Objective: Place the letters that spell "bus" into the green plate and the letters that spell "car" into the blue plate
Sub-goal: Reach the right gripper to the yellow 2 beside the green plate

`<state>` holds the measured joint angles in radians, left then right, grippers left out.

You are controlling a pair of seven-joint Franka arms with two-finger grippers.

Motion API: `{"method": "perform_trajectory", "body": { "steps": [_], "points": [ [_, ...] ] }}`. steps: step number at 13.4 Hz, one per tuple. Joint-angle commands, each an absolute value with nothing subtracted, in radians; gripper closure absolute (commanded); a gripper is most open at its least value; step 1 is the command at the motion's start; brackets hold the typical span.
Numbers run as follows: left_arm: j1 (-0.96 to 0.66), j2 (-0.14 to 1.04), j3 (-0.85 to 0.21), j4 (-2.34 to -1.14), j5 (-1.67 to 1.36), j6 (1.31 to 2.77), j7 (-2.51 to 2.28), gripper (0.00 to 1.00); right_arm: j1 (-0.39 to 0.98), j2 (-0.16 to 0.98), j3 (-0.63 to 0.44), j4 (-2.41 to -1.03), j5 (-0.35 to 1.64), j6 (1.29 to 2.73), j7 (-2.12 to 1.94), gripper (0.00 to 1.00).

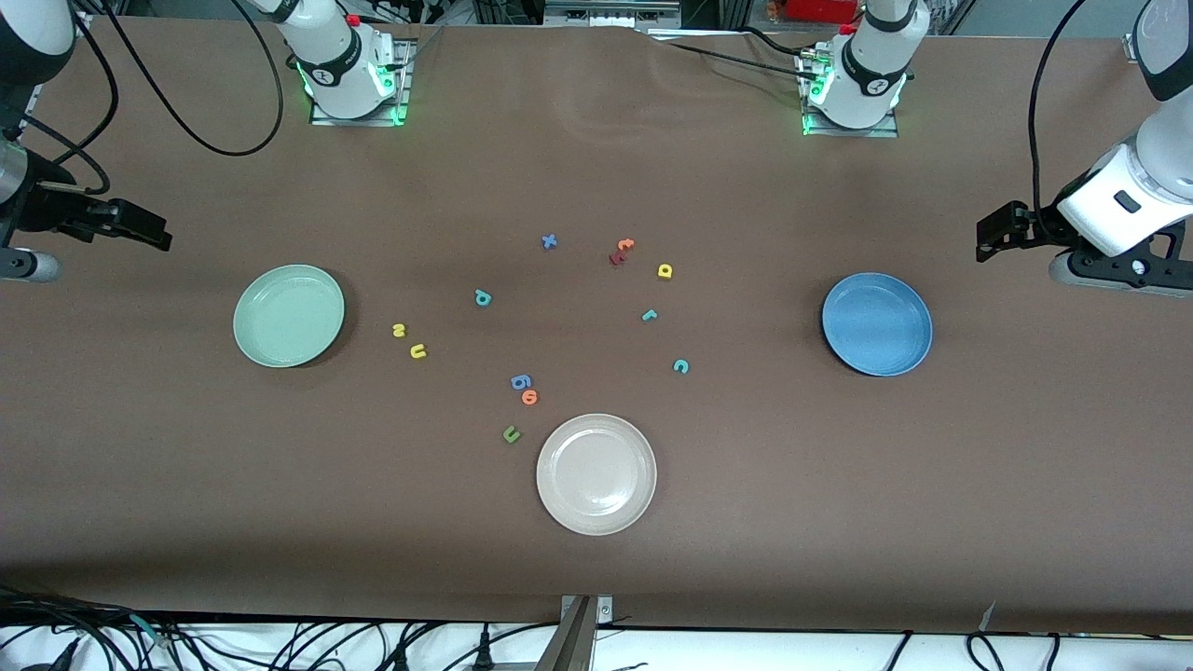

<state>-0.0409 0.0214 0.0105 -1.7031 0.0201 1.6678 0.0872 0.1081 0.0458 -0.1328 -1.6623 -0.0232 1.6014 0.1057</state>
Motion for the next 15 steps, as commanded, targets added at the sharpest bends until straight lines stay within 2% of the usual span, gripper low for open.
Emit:
{"method": "perform_trajectory", "body": {
  "steps": [1, 6, 9, 12, 15],
  "points": [
    [-0.034, 0.037, 0.006, -1.672, 0.014, 1.661, 0.087, 0.00, 0.118, 0.080, -0.086, -1.643, -0.006, 1.597, 0.262, 0.00],
    [-0.034, 0.044, 0.008, -1.672, 0.014, 1.664, 0.087, 0.00, 0.130, 0.178, -0.023, -1.654, 0.014, 1.678, 0.363, 0.00],
    [-0.029, 0.044, 0.009, -1.672, 0.009, 1.666, 0.084, 0.00, 0.178, 0.239, -0.021, -1.706, 0.014, 1.765, 0.526, 0.00],
    [-0.032, 0.060, 0.008, -1.672, 0.005, 1.666, 0.080, 0.00, 0.189, 0.276, -0.020, -1.796, 0.014, 1.871, 0.665, 0.00],
    [-0.034, 0.095, 0.008, -1.672, 0.002, 1.666, 0.095, 0.00, 0.195, 0.276, -0.009, -1.961, 0.017, 2.067, 0.809, 0.00]
  ]
}}
